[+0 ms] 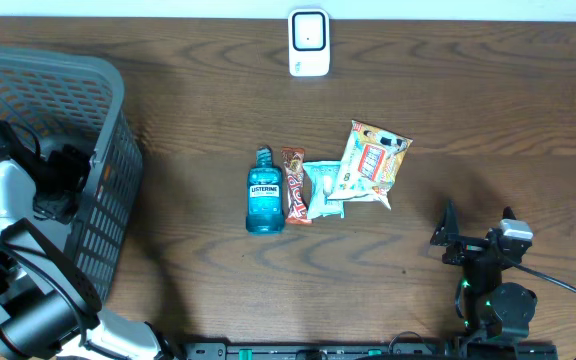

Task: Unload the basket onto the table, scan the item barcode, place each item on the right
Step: 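Move the left gripper into the basket and grasp the orange packet, then carry the orange packet out and drop it below the wipe pack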

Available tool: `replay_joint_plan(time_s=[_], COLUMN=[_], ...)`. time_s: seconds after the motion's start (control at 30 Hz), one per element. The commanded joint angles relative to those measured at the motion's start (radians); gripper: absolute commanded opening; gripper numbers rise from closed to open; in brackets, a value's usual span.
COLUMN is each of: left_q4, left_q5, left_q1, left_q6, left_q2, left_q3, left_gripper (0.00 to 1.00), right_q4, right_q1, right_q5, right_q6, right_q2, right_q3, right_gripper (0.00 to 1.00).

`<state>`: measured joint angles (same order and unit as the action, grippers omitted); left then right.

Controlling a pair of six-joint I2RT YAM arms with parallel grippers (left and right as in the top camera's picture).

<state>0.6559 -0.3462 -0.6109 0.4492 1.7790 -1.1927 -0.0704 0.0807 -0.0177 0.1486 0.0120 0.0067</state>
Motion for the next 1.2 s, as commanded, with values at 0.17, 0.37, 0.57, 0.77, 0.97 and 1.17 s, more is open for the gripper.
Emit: replay_joint_plan(time_s=[0.17,0.37,0.57,0.77,0.97,1.17], left_q4=[-0.124,-0.169,-0.176,-0.167,-0.168,-0.160], left_q5=[-0.013,-0.005,-0.005,-0.046,-0.077,-0.082], left_q1=[0.024,0.023,0.020,-0.002,-0.027,-0.027], left_q6=[-0.010,-0.010,-0.010,-0.010,0.020,0.021], left_q2=[0.019,0.019,0.017,-0.076,-0.330,-0.634], left_q3=[0.114,0.153,0.153,0.135,0.128,0.128], left_gripper=[0.84,0.47,0.07,0.08,0.07,0.07], right_q4=[-0.003,-0.003,-0.003,-0.003,-0.003,-0.003], right_q1=[0.000,0.000,0.000,0.000,0.000,0.000], right_q5=[0.002,0.002,0.002,0.002,0.002,0.002], right_q6=[-0.007,-0.008,-0.008,-0.008,-0.007,-0.008], right_q2=[-0.006,-0.006,-0.006,-0.006,-0.006,-0.006], right_q3=[-0.001,-0.001,-0.001,-0.001,-0.001,-0.001], right_gripper=[0.99,0.99,0.99,0.99,0.99,0.99])
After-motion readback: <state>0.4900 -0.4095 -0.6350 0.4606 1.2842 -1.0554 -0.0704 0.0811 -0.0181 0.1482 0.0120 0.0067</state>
